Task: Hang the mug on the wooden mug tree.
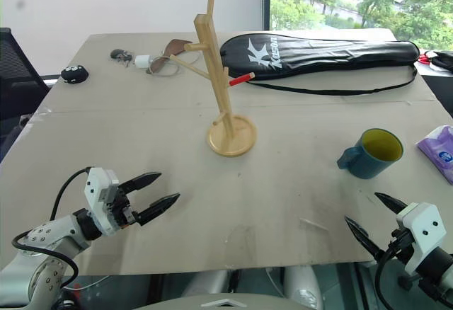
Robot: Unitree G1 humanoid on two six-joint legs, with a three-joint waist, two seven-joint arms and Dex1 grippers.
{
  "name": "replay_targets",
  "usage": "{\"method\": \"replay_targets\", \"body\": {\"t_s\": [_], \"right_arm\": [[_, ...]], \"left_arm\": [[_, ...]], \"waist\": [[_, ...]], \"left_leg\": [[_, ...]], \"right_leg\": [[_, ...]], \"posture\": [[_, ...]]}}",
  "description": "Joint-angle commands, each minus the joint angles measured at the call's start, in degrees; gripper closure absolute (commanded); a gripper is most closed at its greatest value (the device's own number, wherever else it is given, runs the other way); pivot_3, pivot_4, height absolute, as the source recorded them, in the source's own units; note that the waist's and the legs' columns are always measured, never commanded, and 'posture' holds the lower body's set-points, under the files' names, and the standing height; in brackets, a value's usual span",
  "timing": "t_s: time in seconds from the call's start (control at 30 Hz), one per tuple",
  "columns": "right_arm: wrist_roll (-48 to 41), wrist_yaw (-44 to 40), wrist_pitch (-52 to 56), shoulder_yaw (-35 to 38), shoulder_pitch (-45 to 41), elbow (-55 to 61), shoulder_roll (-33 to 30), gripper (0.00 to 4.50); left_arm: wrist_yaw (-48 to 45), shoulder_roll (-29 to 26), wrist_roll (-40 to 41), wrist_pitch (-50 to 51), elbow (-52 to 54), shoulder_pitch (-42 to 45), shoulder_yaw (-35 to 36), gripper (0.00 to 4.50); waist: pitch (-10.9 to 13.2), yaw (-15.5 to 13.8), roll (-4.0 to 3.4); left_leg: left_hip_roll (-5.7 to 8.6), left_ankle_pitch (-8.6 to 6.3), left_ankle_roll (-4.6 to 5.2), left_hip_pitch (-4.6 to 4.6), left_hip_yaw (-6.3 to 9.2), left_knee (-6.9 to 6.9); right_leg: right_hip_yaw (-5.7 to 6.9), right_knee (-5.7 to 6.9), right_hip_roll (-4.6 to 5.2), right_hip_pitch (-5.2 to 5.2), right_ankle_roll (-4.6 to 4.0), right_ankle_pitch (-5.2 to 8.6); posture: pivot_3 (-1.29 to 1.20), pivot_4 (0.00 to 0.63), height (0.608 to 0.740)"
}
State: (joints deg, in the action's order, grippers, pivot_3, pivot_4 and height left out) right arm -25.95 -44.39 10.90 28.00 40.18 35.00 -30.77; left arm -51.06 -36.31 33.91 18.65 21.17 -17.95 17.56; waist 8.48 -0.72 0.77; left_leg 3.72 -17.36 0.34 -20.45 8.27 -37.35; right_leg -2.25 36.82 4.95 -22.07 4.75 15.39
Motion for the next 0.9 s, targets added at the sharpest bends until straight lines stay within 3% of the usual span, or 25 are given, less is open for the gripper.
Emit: {"method": "replay_targets", "body": {"t_s": [0.03, 0.13, 0.27, 0.5, 0.6, 0.73, 0.9], "right_arm": [[-0.44, 3.57, 2.68, -0.79, -3.94, 5.42, -1.14, 0.01], [-1.47, 8.32, 9.56, -3.95, -11.12, 12.28, -4.21, 0.01], [-6.52, 11.87, 17.30, -3.80, -13.04, 14.12, -4.23, 0.01], [-4.26, 21.14, 22.30, -10.83, -13.17, 14.48, 1.85, 0.01], [1.29, 26.24, 20.88, -14.62, -13.68, 12.38, 5.78, 0.01], [6.91, 30.58, 18.99, -18.46, -15.41, 9.45, 9.30, 1.60], [10.93, 33.59, 16.72, -21.25, -19.83, 4.52, 13.12, 1.60]], "left_arm": [[-0.98, -1.03, 2.92, 0.43, 2.17, 3.49, 1.06, 0.00], [-3.82, -2.53, 8.75, 3.43, 3.67, 9.54, 0.82, 0.00], [-11.03, -6.07, 10.97, 3.49, 5.38, 11.30, -0.42, 0.00], [-14.59, -8.39, 13.13, 4.73, 9.28, 13.57, -2.06, 0.00], [-13.59, -8.42, 13.50, 5.67, 9.88, 15.25, -2.78, 0.00], [-13.16, -8.26, 12.92, 5.92, 9.12, 16.85, -3.31, 0.00], [-11.29, -7.85, 11.86, 6.21, 9.09, 19.60, -4.84, 0.00]], "waist": [[0.00, 0.00, 0.00], [0.04, 0.09, -0.02], [-0.20, 0.09, -0.06], [-0.18, 0.08, -0.06], [-0.17, 0.13, -0.09], [-0.18, 0.39, -0.09], [-0.18, 1.18, -0.09]], "left_leg": [[0.00, 0.00, 0.00, 0.00, 0.00, 0.00], [0.00, 0.02, -0.02, -0.06, 0.02, -0.10], [0.00, 0.11, -0.18, -0.03, 0.05, -0.07], [0.03, 0.10, -0.16, -0.39, 0.01, 0.05], [0.00, 0.10, -0.16, -0.31, -0.01, 0.02], [0.03, 0.10, -0.16, -0.23, -0.06, -0.01], [0.03, 0.11, -0.18, -0.26, -0.04, -0.01]], "right_leg": [[0.00, 0.00, 0.00, 0.00, 0.00, 0.00], [0.03, 0.05, -0.03, -0.05, -0.01, -0.02], [0.08, 0.07, -0.06, -0.04, -0.02, -0.07], [0.01, -0.01, -0.02, -0.43, -0.02, -0.07], [-0.03, 0.11, -0.06, -0.42, -0.02, -0.07], [-0.08, 0.17, -0.07, -0.42, -0.02, -0.08], [-0.08, 0.18, -0.09, -0.45, -0.02, -0.08]], "posture": [[0.00, 0.150, 0.740], [0.00, 0.150, 0.740], [0.00, 0.150, 0.740], [0.00, 0.150, 0.740], [0.00, 0.150, 0.740], [0.00, 0.150, 0.740], [0.00, 0.150, 0.740]]}}
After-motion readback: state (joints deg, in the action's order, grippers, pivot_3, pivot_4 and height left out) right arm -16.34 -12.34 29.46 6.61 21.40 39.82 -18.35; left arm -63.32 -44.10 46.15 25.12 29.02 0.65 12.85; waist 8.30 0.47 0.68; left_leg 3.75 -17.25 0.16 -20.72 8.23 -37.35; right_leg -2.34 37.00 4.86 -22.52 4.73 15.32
